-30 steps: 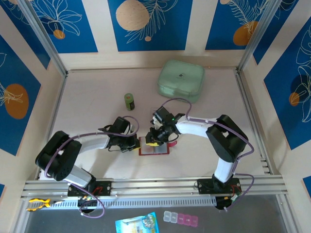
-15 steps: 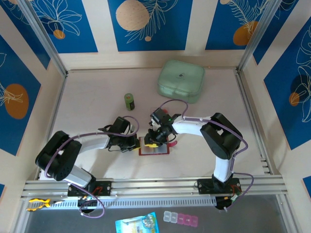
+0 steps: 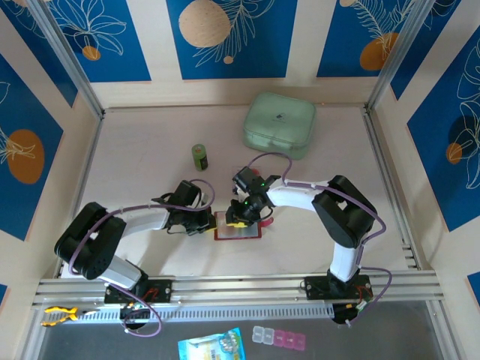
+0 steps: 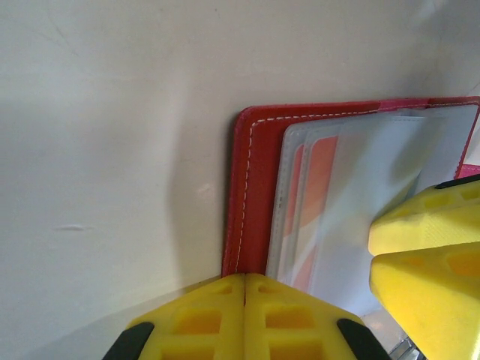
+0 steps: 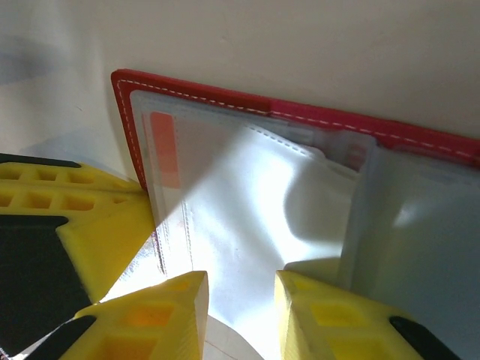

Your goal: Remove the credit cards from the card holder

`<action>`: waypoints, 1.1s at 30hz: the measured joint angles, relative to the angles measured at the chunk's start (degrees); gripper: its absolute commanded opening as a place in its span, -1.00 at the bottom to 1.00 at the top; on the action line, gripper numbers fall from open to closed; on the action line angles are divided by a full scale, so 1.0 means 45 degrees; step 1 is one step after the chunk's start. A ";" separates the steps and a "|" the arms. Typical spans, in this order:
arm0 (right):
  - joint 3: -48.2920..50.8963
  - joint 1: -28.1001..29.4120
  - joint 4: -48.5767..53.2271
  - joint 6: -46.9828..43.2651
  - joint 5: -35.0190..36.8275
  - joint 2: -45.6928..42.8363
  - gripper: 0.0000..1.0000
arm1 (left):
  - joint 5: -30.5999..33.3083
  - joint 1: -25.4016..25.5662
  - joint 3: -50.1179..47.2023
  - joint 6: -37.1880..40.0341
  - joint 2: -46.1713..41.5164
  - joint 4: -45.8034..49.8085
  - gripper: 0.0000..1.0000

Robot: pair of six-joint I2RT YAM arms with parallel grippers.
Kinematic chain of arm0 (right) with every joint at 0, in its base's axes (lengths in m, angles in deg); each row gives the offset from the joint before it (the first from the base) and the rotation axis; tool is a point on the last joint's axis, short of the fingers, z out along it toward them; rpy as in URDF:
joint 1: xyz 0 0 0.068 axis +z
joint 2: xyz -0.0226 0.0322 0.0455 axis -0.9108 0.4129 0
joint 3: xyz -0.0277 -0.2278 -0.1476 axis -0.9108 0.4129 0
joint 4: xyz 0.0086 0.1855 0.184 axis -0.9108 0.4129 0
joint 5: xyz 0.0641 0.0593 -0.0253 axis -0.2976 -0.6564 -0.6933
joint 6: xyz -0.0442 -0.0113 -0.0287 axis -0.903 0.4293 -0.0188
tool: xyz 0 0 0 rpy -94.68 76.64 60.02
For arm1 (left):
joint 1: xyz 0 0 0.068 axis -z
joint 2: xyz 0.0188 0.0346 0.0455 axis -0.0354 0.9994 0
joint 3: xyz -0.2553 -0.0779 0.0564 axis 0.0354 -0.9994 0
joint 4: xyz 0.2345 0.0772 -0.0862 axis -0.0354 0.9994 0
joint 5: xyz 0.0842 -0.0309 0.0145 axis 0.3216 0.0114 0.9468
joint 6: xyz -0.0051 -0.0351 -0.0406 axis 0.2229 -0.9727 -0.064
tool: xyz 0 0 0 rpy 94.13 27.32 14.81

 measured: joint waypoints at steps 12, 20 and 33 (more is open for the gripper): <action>0.0942 -0.0588 -0.0248 -0.0087 -0.0262 -0.0646 -0.41 | 0.0087 0.0024 0.0160 0.0039 0.0000 0.0311 -1.00; 0.1496 -0.0894 -0.0865 -0.0092 -0.0831 -0.0690 -0.46 | 0.0151 0.0024 0.0423 0.0029 -0.0078 0.0714 -0.92; 0.1627 -0.0957 -0.1117 -0.0092 -0.1001 -0.0690 -0.47 | 0.0146 0.0529 0.1044 -0.0568 -0.0398 0.0321 -0.80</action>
